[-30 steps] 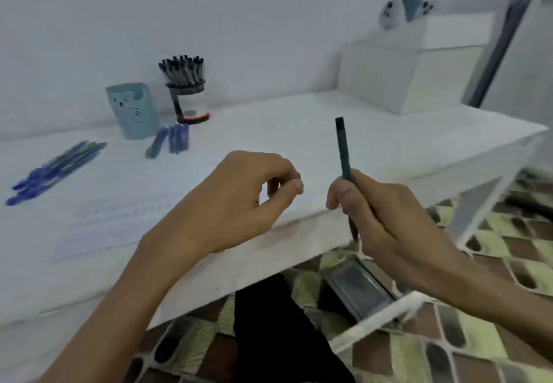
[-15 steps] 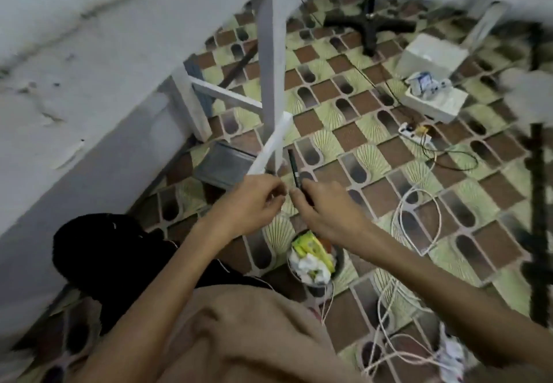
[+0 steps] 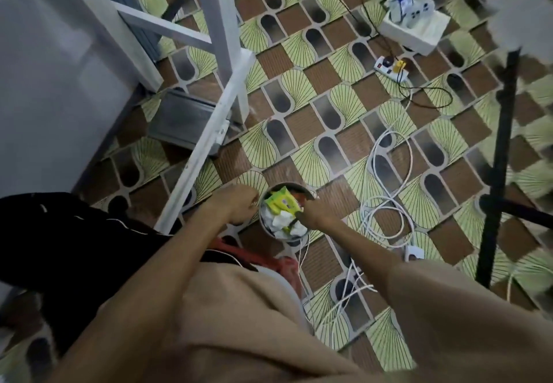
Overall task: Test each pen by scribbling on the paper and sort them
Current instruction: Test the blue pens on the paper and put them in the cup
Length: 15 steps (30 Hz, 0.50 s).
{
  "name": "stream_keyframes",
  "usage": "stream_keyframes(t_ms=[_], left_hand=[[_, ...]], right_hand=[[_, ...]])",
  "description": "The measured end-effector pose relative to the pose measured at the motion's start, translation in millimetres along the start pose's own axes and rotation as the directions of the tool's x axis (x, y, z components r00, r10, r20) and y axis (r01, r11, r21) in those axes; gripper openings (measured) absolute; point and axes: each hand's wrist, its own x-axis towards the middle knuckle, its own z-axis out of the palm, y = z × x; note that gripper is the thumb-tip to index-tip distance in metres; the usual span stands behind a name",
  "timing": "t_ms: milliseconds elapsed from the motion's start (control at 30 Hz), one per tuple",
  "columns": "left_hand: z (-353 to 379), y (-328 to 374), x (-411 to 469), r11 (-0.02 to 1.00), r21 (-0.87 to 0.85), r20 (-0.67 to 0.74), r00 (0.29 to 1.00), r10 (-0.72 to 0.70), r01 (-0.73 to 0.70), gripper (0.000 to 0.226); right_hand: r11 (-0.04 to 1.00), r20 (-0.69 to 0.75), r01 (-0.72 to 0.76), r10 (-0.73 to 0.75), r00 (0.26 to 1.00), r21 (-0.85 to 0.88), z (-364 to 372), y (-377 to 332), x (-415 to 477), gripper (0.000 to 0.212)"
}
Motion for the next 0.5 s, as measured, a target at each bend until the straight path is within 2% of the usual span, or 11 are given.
stream_keyframes(t_ms=[67,133,200,267,367,500], left_hand=[[-11,5,-7,0.999,-0.050,-0.007,1.000,0.018,-0.018,0.011],[-27,10,-18,0.993,-0.116,-0.041,0.999,0.035,-0.039,0.021],[-50,15,-37,0.984,-0.161,-0.133,0.989,0.057,-0.078,0.030],[-75,18,-66,0.979,-0.160,-0.252,0.964,0.085,-0.129,0.028],[-112,13,-125,0.983,-0.115,-0.456,0.886,0.077,-0.145,0.030],[-154,-7,-243,0.998,-0.038,-0.735,0.678,0.013,-0.060,0.031]], right_hand=[[0.999,0.005,0.007,-0.007,1.000,-0.038,-5,-3,0,0.018],[0.997,-0.044,0.054,-0.056,0.997,-0.058,-22,-19,-8,0.024],[0.989,-0.144,0.136,-0.143,0.979,-0.057,-49,-44,-24,0.033],[0.963,-0.247,0.257,-0.270,0.931,-0.084,-81,-76,-51,0.033],[0.887,-0.371,0.434,-0.461,0.806,-0.160,-130,-130,-104,0.031],[0.695,-0.457,0.643,-0.709,0.538,-0.322,-183,-212,-186,0.026]])
